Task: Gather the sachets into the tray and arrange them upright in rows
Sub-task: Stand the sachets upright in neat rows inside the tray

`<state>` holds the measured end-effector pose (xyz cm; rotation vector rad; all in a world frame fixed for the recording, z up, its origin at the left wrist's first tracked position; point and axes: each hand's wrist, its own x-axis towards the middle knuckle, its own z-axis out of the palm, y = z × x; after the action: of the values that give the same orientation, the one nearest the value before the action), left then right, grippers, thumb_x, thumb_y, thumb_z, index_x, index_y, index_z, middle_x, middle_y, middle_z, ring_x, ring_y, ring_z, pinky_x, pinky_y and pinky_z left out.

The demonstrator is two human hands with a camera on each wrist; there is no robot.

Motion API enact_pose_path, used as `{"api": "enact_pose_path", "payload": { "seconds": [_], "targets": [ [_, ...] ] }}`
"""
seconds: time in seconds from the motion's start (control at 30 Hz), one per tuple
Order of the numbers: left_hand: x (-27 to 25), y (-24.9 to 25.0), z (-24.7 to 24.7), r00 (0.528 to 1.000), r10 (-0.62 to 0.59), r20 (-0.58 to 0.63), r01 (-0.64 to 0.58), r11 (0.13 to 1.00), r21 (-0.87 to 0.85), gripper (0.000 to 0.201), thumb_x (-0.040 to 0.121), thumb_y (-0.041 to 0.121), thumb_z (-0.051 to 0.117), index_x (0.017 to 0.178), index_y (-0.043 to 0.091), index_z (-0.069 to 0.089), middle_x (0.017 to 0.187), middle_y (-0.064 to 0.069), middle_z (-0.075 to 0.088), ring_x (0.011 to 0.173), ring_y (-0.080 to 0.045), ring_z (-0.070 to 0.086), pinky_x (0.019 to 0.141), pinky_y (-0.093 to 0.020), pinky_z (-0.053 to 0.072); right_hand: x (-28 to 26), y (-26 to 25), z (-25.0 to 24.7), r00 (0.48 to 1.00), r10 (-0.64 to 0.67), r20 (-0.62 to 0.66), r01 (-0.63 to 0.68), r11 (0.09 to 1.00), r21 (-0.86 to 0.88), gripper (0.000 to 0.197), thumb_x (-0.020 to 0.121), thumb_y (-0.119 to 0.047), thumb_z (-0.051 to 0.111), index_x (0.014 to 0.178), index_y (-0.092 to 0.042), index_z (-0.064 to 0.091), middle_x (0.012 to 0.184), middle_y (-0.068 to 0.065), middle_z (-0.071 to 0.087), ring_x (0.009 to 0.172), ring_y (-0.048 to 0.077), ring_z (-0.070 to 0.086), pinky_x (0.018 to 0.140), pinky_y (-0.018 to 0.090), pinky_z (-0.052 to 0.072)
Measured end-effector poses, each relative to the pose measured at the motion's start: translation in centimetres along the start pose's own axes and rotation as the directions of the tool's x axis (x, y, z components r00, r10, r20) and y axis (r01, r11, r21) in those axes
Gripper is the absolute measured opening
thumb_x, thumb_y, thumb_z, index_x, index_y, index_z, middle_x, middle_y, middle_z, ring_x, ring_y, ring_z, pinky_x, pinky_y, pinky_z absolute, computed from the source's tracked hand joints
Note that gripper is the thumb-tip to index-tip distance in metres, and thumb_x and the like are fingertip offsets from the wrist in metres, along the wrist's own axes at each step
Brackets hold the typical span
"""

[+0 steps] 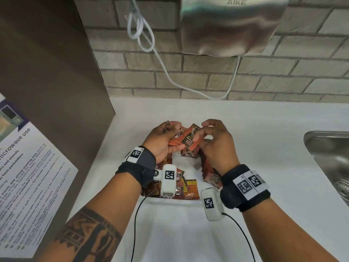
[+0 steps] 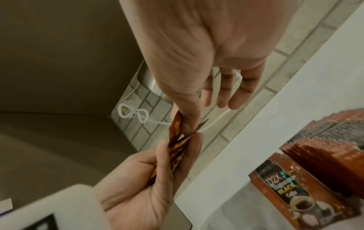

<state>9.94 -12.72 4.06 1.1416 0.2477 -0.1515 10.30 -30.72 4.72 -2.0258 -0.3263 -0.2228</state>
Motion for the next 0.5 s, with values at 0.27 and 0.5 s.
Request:
{"api": "enact_pose_path", "payload": {
  "seconds": [0.27, 0.5],
  "targets": [
    [-0.27, -0.35, -0.37, 0.997, 0.08, 0.015, -0.081, 0.993, 0.088, 0.027, 0.091, 0.003, 0.07, 0.113, 0.016, 0.063, 0.104, -0.005, 0.073, 0.084, -0.02, 0.074, 0.054, -0.025, 0.058, -0.23, 0.9, 0.43, 0.98, 0.162, 0.114, -0.179, 0.97, 0.164, 0.037, 0.088, 0.008, 0.051, 0.086, -0.022, 0.072, 0.096, 0.004, 0.074, 0.077, 0.025, 0.071, 0.067, 0.039, 0.06],
    [-0.15, -0.42, -0.26, 0.986, 0.164, 0.002, -0.163, 0.974, 0.16, 0.029, 0.088, 0.002, 0.074, 0.11, 0.019, 0.065, 0.102, -0.007, 0.075, 0.085, -0.024, 0.075, 0.058, -0.03, 0.059, 0.18, 0.27, 0.61, 0.936, 0.298, 0.188, -0.347, 0.873, 0.343, 0.016, 0.092, -0.011, 0.068, 0.107, -0.015, 0.07, 0.1, 0.004, 0.075, 0.09, 0.023, 0.074, 0.085, 0.049, 0.06]
  ]
}}
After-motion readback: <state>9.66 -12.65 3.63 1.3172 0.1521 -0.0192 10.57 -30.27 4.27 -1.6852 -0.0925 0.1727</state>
